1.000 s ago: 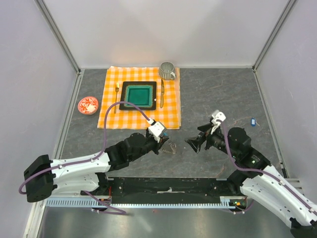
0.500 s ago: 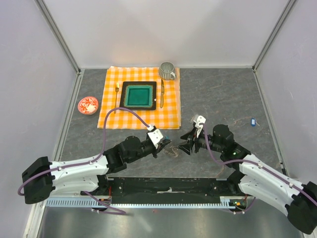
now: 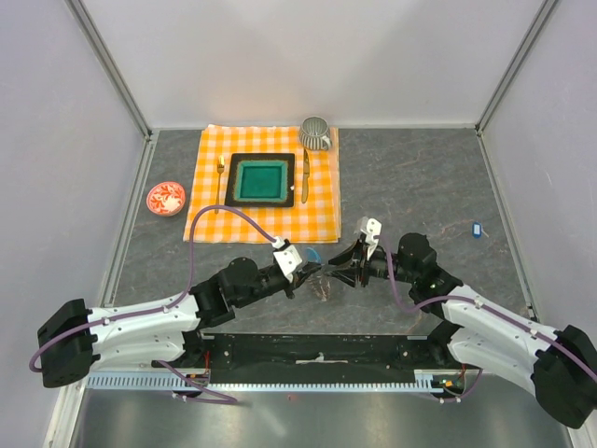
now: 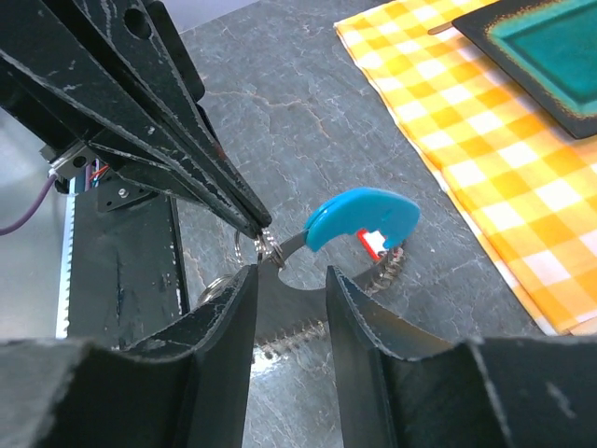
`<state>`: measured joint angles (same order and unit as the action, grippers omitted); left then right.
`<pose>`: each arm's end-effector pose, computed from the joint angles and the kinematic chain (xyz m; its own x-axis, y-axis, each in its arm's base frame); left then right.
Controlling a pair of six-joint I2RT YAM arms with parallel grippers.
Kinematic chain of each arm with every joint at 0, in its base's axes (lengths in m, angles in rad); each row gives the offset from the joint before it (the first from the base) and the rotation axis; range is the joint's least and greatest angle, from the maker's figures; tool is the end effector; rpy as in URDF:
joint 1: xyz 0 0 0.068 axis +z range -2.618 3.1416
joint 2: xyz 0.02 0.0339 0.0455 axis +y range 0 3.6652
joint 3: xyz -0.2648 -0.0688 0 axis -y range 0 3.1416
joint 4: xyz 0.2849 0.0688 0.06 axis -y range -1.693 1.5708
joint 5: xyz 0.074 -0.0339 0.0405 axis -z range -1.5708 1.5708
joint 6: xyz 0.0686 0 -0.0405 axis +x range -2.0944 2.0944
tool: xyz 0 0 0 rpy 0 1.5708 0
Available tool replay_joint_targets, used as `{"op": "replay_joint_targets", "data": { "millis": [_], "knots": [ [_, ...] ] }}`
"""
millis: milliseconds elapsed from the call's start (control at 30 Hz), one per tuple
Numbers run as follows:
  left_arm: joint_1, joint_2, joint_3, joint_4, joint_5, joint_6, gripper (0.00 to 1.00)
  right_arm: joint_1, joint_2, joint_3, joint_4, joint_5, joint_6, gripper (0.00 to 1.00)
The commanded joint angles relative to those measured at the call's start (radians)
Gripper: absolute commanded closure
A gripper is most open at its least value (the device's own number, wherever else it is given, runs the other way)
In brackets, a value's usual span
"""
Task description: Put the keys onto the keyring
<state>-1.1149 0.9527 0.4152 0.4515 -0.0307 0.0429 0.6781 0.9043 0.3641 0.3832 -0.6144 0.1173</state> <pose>0.1269 -0.2541 0.2227 0.0001 0.0971 -0.9953 0.8848 0.4638 0.0454 0.1776 0.1939 0.2062 -0.2328 -0.0647 -0.9704 -0.9352 0.2887 0.2051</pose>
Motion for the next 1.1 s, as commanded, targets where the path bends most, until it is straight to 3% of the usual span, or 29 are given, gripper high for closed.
{"op": "replay_joint_targets", "data": {
  "millis": [0, 167, 300, 533, 567, 600, 633, 733, 933, 1067],
  "knots": [
    [-0.005, -0.017, 0.005, 0.101, 0.028, 0.037, 0.98, 0.001, 0.033, -0.014, 0.114, -0.045, -0.01, 0.59],
    [-0.005, -0.006, 0.01, 0.105, 0.049, 0.026, 0.98, 0.001, 0.056, -0.02, 0.154, -0.058, -0.004, 0.67],
    [-0.005, -0.005, 0.008, 0.105, 0.055, 0.023, 0.98, 0.001, 0.042, -0.021, 0.158, -0.071, -0.005, 0.83],
    [-0.005, -0.003, 0.0, 0.105, 0.066, 0.017, 0.98, 0.001, 0.015, -0.022, 0.174, -0.099, -0.004, 0.81],
    [-0.003, -0.002, 0.0, 0.104, 0.066, 0.017, 0.98, 0.003, 0.016, -0.017, 0.174, -0.11, -0.002, 0.85],
    [-0.003, -0.006, -0.001, 0.101, 0.063, 0.017, 0.98, 0.001, 0.018, -0.017, 0.172, -0.113, -0.002, 0.97],
    [-0.005, -0.009, -0.001, 0.099, 0.06, 0.015, 0.98, 0.001, 0.019, -0.016, 0.171, -0.116, -0.002, 1.0],
    [-0.003, -0.028, 0.002, 0.084, 0.046, 0.014, 0.98, 0.0, 0.016, -0.002, 0.145, -0.122, -0.004, 1.0],
    [0.001, -0.064, 0.109, -0.158, -0.009, -0.002, 0.79, 0.003, -0.011, 0.134, -0.137, -0.056, -0.109, 1.0],
    [0.018, -0.046, 0.209, -0.331, 0.028, 0.037, 0.59, 0.014, 0.013, 0.326, -0.462, 0.004, -0.231, 1.0]
  ]
}}
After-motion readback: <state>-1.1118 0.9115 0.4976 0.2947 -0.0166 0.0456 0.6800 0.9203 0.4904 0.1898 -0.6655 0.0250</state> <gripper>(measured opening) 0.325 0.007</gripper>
